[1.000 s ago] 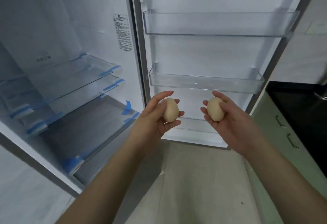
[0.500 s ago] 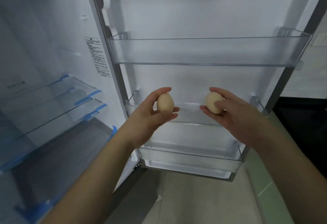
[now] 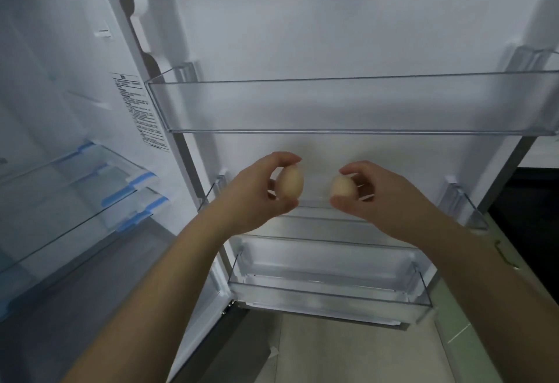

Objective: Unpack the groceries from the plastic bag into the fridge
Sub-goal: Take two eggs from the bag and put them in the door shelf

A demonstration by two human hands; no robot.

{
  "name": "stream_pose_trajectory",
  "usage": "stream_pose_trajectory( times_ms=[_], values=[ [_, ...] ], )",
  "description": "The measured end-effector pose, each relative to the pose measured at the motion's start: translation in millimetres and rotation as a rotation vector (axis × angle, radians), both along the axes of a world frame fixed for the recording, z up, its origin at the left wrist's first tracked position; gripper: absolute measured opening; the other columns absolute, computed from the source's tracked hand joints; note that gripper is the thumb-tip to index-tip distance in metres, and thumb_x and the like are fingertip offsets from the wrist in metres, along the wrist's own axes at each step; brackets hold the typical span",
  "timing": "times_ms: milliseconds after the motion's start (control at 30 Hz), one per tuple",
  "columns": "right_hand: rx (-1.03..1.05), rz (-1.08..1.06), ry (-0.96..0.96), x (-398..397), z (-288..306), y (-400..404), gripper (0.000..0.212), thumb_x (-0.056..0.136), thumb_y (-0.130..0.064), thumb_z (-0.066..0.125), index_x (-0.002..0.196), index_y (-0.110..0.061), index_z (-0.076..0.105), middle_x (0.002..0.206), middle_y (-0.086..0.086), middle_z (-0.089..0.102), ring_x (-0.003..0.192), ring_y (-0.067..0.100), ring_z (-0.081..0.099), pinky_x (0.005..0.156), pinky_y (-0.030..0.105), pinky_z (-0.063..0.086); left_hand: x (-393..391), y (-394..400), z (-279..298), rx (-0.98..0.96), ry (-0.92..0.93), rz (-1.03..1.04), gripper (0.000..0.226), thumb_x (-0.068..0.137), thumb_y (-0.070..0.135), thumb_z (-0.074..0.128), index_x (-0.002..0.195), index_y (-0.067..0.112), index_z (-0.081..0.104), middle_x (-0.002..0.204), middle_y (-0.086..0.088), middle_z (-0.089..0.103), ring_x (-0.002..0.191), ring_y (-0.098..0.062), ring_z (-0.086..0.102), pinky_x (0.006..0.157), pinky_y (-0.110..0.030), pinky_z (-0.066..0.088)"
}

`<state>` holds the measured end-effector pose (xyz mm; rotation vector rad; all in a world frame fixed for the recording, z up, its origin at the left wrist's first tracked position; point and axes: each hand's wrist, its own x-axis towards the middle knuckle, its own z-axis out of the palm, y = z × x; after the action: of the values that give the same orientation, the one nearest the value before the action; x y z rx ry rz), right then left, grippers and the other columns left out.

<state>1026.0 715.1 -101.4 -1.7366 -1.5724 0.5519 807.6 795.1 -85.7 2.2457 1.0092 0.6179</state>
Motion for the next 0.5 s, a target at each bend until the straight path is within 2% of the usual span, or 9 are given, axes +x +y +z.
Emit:
stream_pose_trajectory(
  times_ms=[100, 200, 267, 367, 433, 500],
  values=[
    [-0.064, -0.002, -0.106, -5.5, -3.3, 12.1, 0.052, 0.073, -0.05, 0.074, 0.118, -0.032, 0.056, 0.103, -0.012, 0.063, 0.087, 0.0, 0.06, 0.074, 0.02, 0.048, 4.0, 10.9, -0.8, 0.046, 0.135, -0.045, 0.063, 0.081, 0.028, 0.078, 0.135, 0.037, 0.045, 0.119, 0.02, 0.049, 0.085, 0.004, 0.057, 0.063, -0.003, 0.043],
    [-0.116, 0.021, -0.203, -10.5, -1.0, 20.3, 0.05, 0.074, -0.054, 0.072, 0.117, -0.032, 0.057, 0.104, -0.011, 0.061, 0.086, -0.001, 0.058, 0.068, 0.015, 0.044, 6.9, 20.9, -2.2, 0.026, 0.205, -0.104, 0.063, 0.079, 0.032, 0.079, 0.133, 0.036, 0.047, 0.126, 0.014, 0.053, 0.088, -0.004, 0.061, 0.078, -0.019, 0.05],
    [-0.163, 0.036, -0.24, -12.0, -2.1, 26.0, 0.047, 0.074, -0.053, 0.072, 0.113, -0.03, 0.059, 0.104, -0.01, 0.062, 0.086, 0.004, 0.059, 0.074, 0.022, 0.049, 8.7, 28.0, -2.1, 0.022, 0.261, -0.12, 0.065, 0.077, 0.036, 0.08, 0.133, 0.036, 0.046, 0.127, 0.012, 0.055, 0.084, -0.004, 0.061, 0.081, -0.025, 0.051],
    [-0.235, 0.049, -0.272, -13.9, -6.2, 33.7, 0.048, 0.074, -0.052, 0.074, 0.113, -0.028, 0.06, 0.103, -0.007, 0.064, 0.088, 0.01, 0.061, 0.082, 0.032, 0.052, 14.7, 36.2, 0.1, 0.043, 0.363, -0.161, 0.068, 0.075, 0.039, 0.082, 0.133, 0.034, 0.047, 0.126, 0.01, 0.058, 0.076, -0.002, 0.056, 0.074, -0.023, 0.047],
    [-0.259, 0.058, -0.299, -14.3, -8.2, 37.6, 0.049, 0.074, -0.052, 0.075, 0.113, -0.028, 0.06, 0.103, -0.006, 0.064, 0.09, 0.012, 0.061, 0.082, 0.032, 0.052, 19.2, 40.2, 3.3, 0.075, 0.421, -0.197, 0.07, 0.072, 0.04, 0.084, 0.133, 0.031, 0.05, 0.126, 0.009, 0.06, 0.073, -0.003, 0.053, 0.068, -0.018, 0.041],
    [-0.291, 0.074, -0.31, -13.6, -7.8, 39.8, 0.048, 0.073, -0.051, 0.076, 0.112, -0.029, 0.06, 0.103, -0.007, 0.063, 0.089, 0.012, 0.06, 0.081, 0.03, 0.051, 23.9, 43.5, 6.5, 0.14, 0.499, -0.229, 0.075, 0.069, 0.042, 0.086, 0.134, 0.028, 0.05, 0.127, 0.008, 0.06, 0.08, -0.007, 0.052, 0.072, -0.021, 0.039]
  ],
)
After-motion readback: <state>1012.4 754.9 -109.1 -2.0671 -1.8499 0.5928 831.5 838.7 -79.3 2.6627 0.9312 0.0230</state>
